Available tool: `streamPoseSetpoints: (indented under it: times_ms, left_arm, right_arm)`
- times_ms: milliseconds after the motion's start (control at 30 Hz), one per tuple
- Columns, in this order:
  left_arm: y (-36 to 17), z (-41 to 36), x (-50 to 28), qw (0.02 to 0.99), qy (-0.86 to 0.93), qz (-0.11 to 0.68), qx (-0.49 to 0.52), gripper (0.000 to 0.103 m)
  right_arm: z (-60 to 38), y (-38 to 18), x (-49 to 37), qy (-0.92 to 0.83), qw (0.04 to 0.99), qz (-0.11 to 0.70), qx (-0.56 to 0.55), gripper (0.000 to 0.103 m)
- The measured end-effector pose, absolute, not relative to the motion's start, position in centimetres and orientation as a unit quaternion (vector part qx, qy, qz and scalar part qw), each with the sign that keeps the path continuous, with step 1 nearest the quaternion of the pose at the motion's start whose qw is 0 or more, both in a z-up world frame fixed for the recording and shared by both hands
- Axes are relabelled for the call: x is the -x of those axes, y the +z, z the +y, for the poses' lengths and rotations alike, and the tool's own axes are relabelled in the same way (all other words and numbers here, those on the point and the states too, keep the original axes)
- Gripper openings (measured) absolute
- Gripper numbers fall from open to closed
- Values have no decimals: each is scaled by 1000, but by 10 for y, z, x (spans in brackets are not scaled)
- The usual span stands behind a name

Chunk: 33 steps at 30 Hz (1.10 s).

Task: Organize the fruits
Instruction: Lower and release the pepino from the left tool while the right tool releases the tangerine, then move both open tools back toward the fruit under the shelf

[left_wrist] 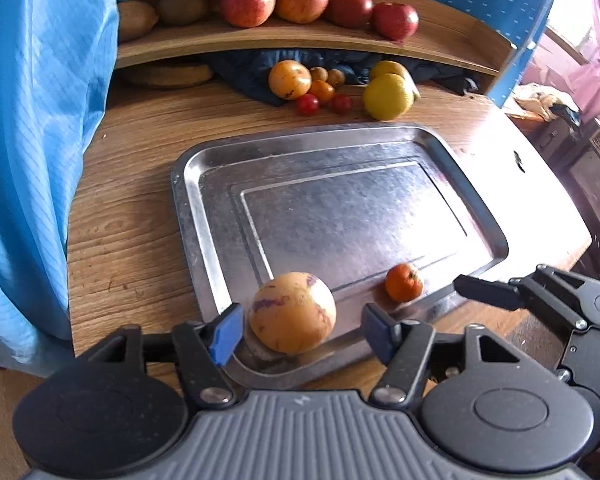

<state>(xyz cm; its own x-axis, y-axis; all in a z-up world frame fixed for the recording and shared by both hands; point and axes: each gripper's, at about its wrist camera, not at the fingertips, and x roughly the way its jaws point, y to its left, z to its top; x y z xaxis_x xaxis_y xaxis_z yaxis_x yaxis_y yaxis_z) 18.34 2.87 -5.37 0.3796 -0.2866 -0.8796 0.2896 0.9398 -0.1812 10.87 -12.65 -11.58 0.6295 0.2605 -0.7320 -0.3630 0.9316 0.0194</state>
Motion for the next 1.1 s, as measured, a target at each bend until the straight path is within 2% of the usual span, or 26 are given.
streamPoseSetpoints:
  times_ms: [167,233,333,767,1100]
  left_arm:
    - [-48,28,-170,835,-182,518,-30,88]
    - [-46,29,-166,836,-182,516,-36,91]
    - [-44,33,-159,840,-173,512,-35,99]
    - [-58,39,-139,822,-182,526,-121,102]
    - [-58,49,-157,816,-166,544,-103,102]
  right_arm:
    - [-130,-113,-102,169,896,405,57,87]
    - [-133,-112,-101,163,896,409,53,94]
    - [-140,-108,-103,151,896,416,45,99]
    - [-163,-107,-118,83,882,461,45,102]
    - [-170,-107,-139,92,889,447,36,102]
